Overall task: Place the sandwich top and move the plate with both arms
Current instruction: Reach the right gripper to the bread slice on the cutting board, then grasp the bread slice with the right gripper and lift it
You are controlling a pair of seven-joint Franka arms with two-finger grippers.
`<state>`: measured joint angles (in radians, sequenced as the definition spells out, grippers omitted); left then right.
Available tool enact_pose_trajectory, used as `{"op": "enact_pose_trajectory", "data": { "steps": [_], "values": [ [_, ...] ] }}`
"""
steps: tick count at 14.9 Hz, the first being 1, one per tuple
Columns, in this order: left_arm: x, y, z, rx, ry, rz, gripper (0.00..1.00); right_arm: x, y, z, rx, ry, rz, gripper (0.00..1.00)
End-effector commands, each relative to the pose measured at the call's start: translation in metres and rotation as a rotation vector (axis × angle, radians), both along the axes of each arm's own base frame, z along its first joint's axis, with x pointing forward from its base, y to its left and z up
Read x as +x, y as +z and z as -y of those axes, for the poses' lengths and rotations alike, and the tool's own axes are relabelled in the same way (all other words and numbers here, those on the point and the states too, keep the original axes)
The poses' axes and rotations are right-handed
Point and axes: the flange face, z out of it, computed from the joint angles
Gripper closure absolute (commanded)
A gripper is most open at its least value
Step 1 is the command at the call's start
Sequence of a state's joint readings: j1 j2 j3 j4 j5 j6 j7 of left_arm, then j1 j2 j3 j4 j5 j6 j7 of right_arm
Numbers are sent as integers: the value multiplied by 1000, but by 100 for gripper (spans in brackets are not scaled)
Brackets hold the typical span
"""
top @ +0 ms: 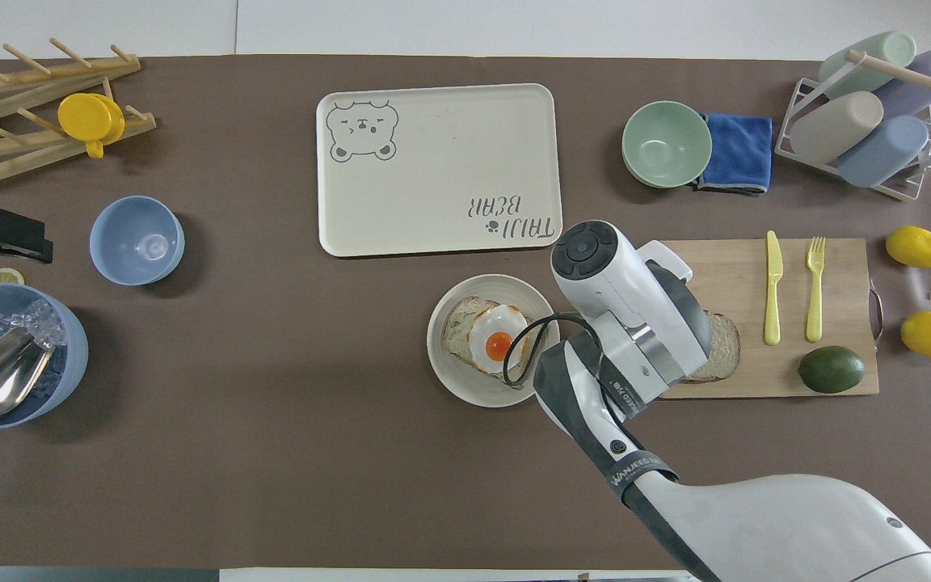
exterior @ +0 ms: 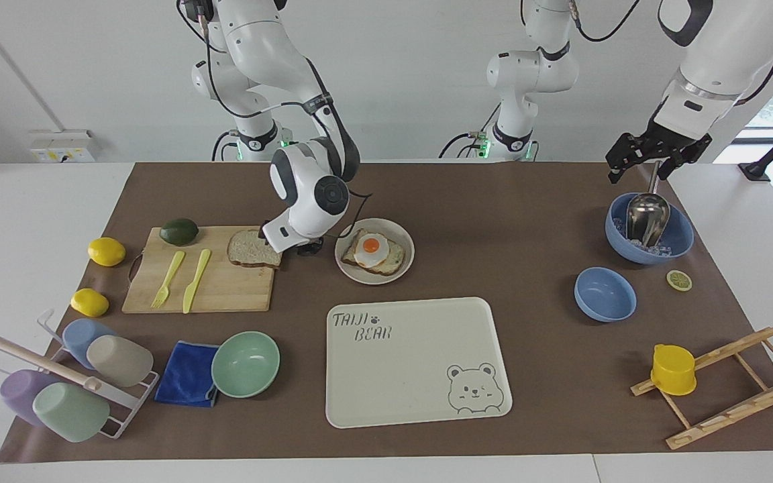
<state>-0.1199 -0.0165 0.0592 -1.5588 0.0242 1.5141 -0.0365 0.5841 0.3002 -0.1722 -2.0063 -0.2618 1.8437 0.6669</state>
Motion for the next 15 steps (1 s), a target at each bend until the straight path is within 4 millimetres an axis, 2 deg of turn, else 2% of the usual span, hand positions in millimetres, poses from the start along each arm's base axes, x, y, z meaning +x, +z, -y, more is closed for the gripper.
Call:
{"op": "enact_pose_trajectory", "data": {
  "steps": [1, 11, 15],
  "values": [
    [-4, 2, -2, -12, -4, 7, 0, -9, 3, 7, -6, -9, 24, 29],
    [-4, 2, -2, -12, -4, 7, 0, -23, -6, 16, -25, -11, -7, 31],
    [-4, 2, -2, -12, -4, 7, 0, -26, -8, 17, -35, -10, -18, 38]
  ]
}}
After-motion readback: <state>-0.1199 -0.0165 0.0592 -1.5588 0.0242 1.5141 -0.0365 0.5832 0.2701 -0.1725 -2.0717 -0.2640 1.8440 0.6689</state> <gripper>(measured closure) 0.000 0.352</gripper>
